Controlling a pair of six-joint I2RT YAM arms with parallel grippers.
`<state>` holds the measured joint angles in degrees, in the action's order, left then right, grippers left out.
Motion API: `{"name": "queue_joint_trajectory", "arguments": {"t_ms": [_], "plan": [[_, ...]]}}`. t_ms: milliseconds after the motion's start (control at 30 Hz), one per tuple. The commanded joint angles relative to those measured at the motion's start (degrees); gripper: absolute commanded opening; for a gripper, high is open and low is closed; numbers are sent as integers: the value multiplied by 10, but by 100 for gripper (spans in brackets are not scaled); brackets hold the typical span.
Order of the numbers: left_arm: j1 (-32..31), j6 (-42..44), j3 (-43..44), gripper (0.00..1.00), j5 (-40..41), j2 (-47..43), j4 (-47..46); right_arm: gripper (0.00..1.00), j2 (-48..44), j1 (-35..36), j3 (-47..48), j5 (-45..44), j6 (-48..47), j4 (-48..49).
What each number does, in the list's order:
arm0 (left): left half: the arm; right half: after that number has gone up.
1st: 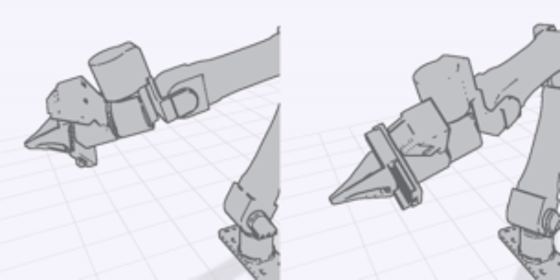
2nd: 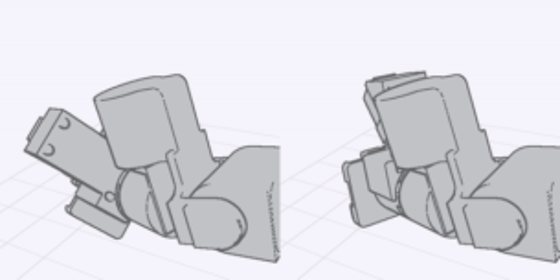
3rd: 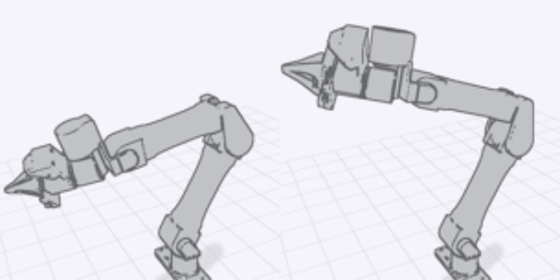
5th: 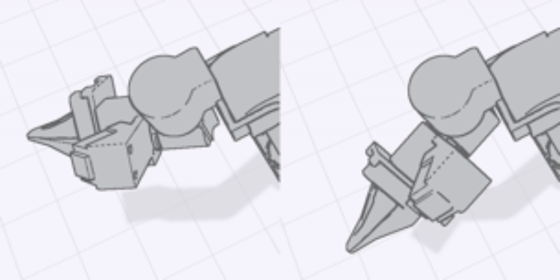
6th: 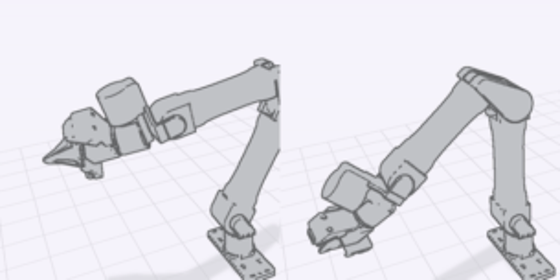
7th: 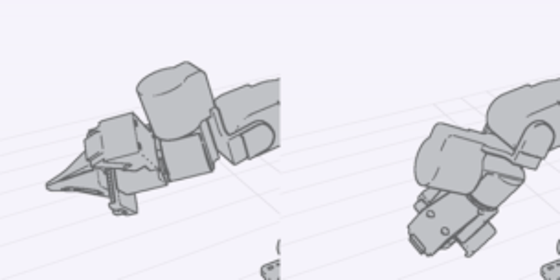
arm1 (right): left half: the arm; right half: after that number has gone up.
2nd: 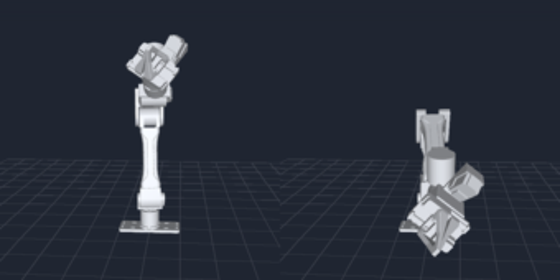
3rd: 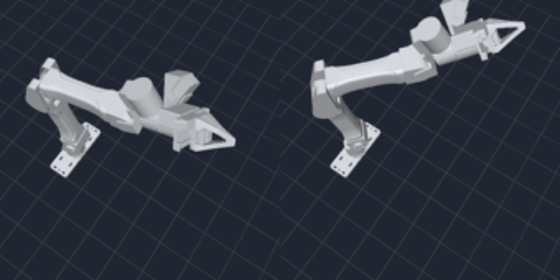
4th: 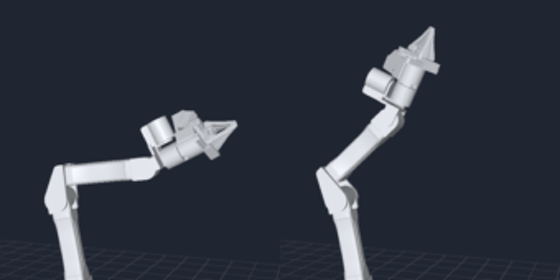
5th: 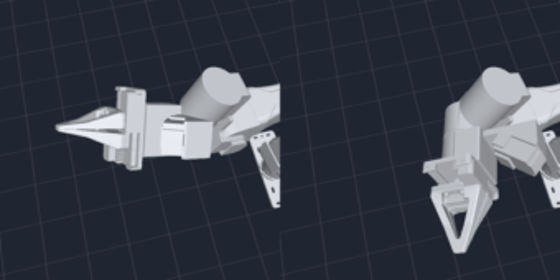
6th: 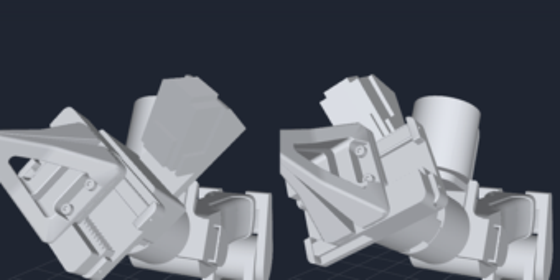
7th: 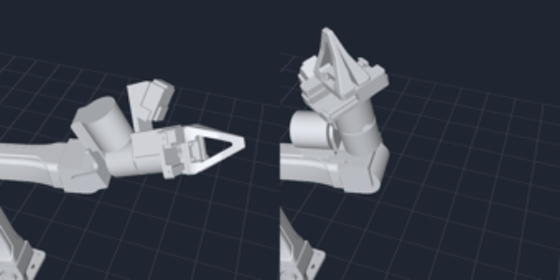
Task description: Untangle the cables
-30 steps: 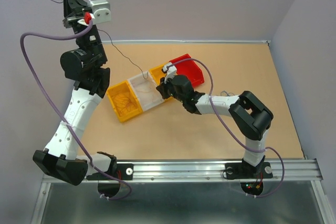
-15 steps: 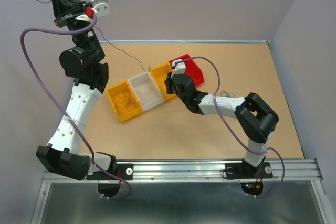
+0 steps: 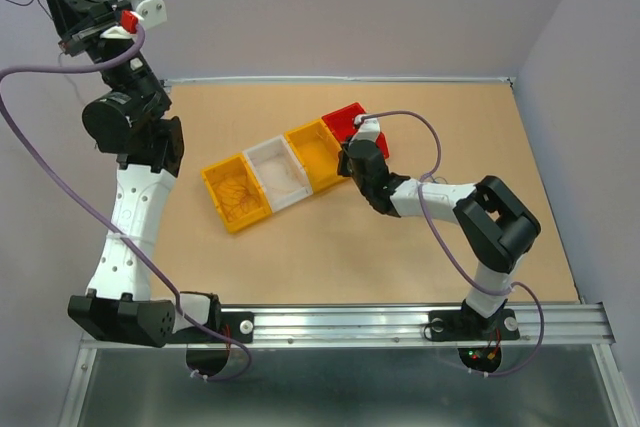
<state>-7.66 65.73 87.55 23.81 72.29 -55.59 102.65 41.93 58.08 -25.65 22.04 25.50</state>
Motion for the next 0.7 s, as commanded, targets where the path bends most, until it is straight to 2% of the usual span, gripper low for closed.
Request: {"name": "queue_joint_trajectory", "arguments": {"t_ms": [0, 100, 233, 367, 467, 667], "plan": [[5, -26, -22, 0, -8, -28, -15, 1, -28, 6, -16, 35, -2, 54], [5, -73, -73, 0, -41, -60, 22, 1, -21, 11, -3, 99, -15, 68], [5, -141, -126, 0, -52, -102, 82, 1, -8, 49, 25, 96, -50, 69], [5, -155, -218, 0, -76, -180, 83, 1, 20, 67, 78, 119, -76, 28], [5, -152, -253, 0, -90, -223, 82, 1, 55, 81, 108, 130, -94, 4], [5, -135, -273, 0, -93, -258, 83, 1, 119, 103, 199, 126, -90, -54]]}}
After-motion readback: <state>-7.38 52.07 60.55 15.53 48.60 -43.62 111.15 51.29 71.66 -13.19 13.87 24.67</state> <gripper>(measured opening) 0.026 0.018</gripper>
